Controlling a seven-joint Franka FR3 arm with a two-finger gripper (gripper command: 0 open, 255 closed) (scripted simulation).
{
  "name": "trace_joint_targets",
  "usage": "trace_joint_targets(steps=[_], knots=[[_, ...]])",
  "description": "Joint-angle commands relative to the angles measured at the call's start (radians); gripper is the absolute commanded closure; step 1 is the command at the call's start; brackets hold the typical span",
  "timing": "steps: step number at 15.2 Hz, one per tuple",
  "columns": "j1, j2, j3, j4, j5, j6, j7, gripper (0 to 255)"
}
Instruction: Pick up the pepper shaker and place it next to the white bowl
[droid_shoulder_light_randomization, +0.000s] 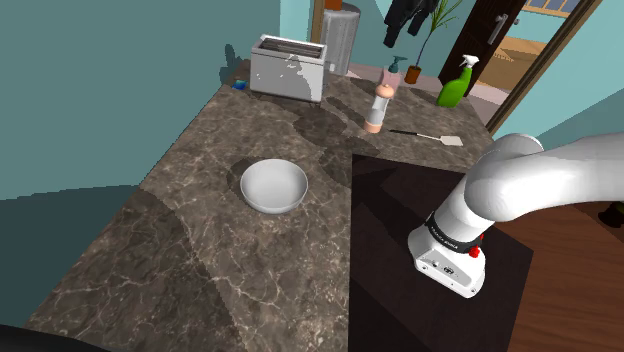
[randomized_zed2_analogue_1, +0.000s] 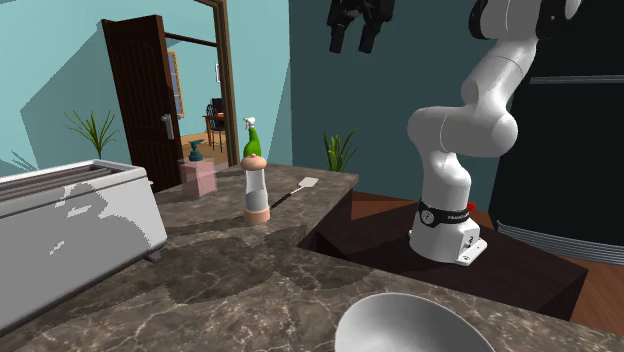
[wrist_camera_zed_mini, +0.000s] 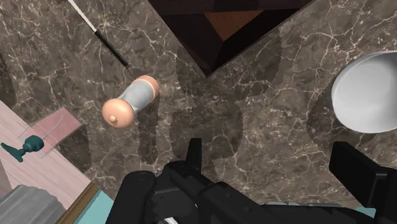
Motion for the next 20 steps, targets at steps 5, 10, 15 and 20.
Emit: trace_joint_targets(steps=[5, 10, 15, 20], knots=[[-0.025, 0.054, -0.088, -0.031, -0.017, 0.069, -0.056, 0], [-0.054, 0.146, -0.196, -0.048, -0.029, 0.156, -0.128, 0], [-0.075, 0.265, -0.304, -0.040, -0.024, 0.239, -0.207, 0], [-0.088, 0.409, -0.409, -0.007, 0.008, 0.315, -0.297, 0]])
